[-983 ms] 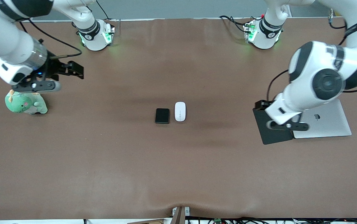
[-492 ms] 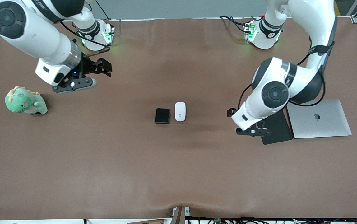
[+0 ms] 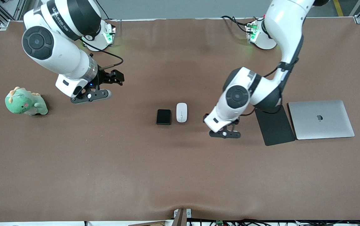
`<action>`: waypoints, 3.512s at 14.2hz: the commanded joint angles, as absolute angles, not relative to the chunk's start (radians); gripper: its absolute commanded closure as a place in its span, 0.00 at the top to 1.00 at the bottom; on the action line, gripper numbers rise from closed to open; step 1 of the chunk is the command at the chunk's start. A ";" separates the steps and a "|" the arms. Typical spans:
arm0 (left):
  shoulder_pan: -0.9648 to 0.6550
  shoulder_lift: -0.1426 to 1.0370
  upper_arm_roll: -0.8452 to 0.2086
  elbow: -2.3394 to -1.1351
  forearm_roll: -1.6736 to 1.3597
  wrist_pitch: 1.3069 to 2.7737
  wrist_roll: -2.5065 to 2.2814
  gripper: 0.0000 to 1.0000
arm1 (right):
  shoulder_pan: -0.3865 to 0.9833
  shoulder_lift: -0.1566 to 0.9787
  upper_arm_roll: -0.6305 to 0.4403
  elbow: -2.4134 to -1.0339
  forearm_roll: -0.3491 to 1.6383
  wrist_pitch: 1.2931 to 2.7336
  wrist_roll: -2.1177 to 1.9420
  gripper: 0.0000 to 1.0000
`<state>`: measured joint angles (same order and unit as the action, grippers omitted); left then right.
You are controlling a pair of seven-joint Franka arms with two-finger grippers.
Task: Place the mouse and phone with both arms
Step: 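Lower the left gripper over the white mouse while the right gripper nears the phone, then grasp the mouse with the left gripper while the right gripper grasps the phone, then carry the mouse with the left gripper over the black mouse pad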
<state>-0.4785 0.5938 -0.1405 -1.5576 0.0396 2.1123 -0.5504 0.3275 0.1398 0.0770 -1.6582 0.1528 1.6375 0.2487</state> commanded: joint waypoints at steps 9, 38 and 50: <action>-0.679 0.713 -0.133 -1.557 0.037 2.302 -0.790 1.00 | 0.322 0.176 0.066 -1.678 0.182 1.680 0.279 1.00; -0.562 0.585 -0.121 -1.554 0.109 2.143 -0.781 0.31 | 0.475 0.515 0.061 -1.681 0.132 2.136 0.587 1.00; -0.256 0.476 -0.121 -1.557 0.109 2.020 -0.483 0.31 | 0.584 0.733 0.060 -1.539 -0.012 2.249 0.670 1.00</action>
<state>-0.2854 0.5115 -0.1131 -1.5295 0.0934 2.0412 -0.5157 0.5653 0.6889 0.0632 -1.5974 0.0150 2.2621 0.6415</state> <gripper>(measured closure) 0.388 0.000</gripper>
